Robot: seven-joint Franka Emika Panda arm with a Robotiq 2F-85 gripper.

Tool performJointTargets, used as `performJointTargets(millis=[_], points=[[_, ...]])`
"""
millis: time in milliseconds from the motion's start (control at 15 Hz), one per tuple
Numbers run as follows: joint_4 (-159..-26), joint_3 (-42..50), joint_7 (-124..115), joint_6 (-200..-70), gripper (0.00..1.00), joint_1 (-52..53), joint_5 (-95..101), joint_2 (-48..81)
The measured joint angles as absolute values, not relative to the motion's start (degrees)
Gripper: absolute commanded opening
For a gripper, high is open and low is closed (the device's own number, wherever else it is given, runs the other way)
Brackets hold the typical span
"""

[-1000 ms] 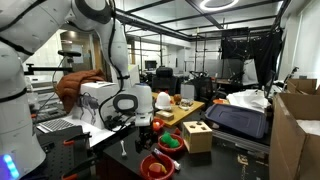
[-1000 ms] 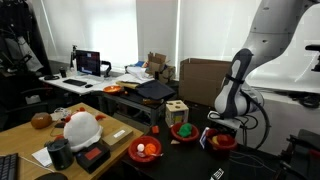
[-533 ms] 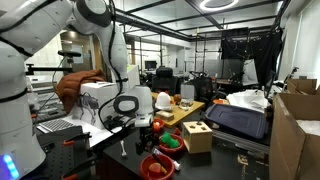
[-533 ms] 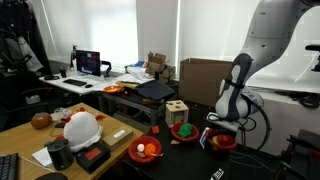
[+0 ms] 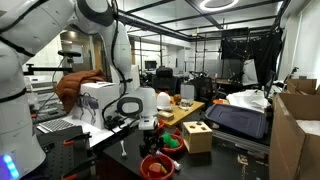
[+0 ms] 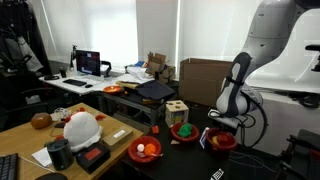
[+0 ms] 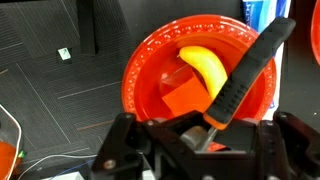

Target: Put the black object on top of the red bowl to the far right

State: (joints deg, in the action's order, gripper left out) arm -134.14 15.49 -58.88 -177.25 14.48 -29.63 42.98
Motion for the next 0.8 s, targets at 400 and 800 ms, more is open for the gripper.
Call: performJointTargets(millis=[400, 800], points=[[-131.9, 13.1, -58.9, -177.3, 0.00, 13.0, -29.2, 44.5], [-131.6, 13.0, -58.9, -177.3, 0.00, 13.0, -29.2, 45.5]])
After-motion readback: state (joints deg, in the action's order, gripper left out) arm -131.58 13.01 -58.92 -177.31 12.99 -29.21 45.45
